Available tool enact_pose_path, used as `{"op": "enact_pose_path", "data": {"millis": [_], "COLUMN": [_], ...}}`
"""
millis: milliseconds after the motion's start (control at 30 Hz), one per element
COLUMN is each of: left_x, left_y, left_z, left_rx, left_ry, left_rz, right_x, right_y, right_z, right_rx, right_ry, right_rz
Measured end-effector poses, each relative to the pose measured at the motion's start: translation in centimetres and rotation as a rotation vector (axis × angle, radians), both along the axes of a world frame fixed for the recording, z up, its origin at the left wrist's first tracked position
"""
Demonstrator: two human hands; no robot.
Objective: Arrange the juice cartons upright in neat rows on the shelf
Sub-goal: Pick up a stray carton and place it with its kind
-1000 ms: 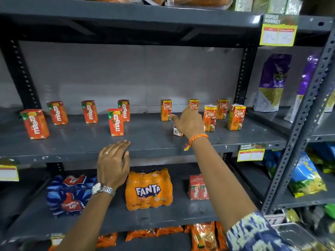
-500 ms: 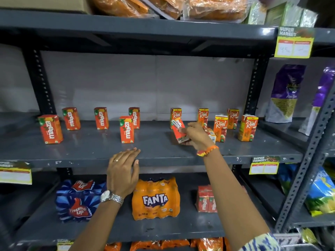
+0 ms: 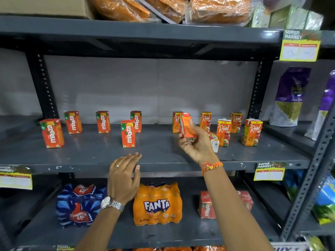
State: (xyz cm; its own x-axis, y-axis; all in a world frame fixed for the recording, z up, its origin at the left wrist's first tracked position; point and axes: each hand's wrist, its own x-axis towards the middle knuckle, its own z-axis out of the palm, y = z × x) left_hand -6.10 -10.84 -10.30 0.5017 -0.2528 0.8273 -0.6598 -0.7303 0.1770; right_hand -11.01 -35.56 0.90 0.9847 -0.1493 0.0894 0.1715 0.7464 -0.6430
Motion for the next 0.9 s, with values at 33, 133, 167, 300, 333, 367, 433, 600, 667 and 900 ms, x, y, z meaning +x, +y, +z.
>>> {"op": "enact_pose_path", "data": {"millis": [33, 133, 167, 300, 333, 367, 433, 600, 667, 900], "left_x": [0.0, 0.0, 0.0, 0.0, 0.1, 0.1, 0.2, 0.3, 0.3, 1.3], "left_y": [0.0, 0.1, 0.1, 0.0, 0.0, 0.0, 0.0, 0.1, 0.4, 4.9], "left_z": [0.0, -0.1, 0.0, -0.1, -0.1, -0.1, -0.2, -0.3, -0.1, 0.3], "left_rx": [0.000, 0.007, 0.008, 0.006, 0.004, 0.002, -0.003, 0.005, 0.024, 0.021], "left_ry": [-0.001, -0.007, -0.006, -0.012, -0.015, -0.018, -0.026, -0.026, -0.014, 0.021], "left_rz": [-0.001, -0.005, -0.006, -0.012, -0.011, -0.009, -0.005, -0.005, -0.018, 0.091], "right_x": [0.0, 0.0, -0.1, -1.0, -1.3, -1.6, -2.2, -2.8, -2.6, -0.9], "right_y": [0.1, 0.3, 0.4, 1.1, 1.4, 1.6, 1.8, 2.0, 2.0, 4.7], "right_z": [-0.1, -0.3, -0.3, -0.1, -0.1, -0.1, -0.1, 0.2, 0.5, 1.7], "right_rx": [0.014, 0.071, 0.085, 0.185, 0.207, 0.222, 0.230, 0.116, 0.057, -0.274], "right_ry": [-0.021, -0.050, -0.064, -0.126, -0.148, -0.174, -0.234, -0.287, -0.262, -0.186], "right_rz": [0.020, 0.060, 0.079, 0.112, 0.117, 0.130, 0.185, 0.254, 0.212, 0.011]}}
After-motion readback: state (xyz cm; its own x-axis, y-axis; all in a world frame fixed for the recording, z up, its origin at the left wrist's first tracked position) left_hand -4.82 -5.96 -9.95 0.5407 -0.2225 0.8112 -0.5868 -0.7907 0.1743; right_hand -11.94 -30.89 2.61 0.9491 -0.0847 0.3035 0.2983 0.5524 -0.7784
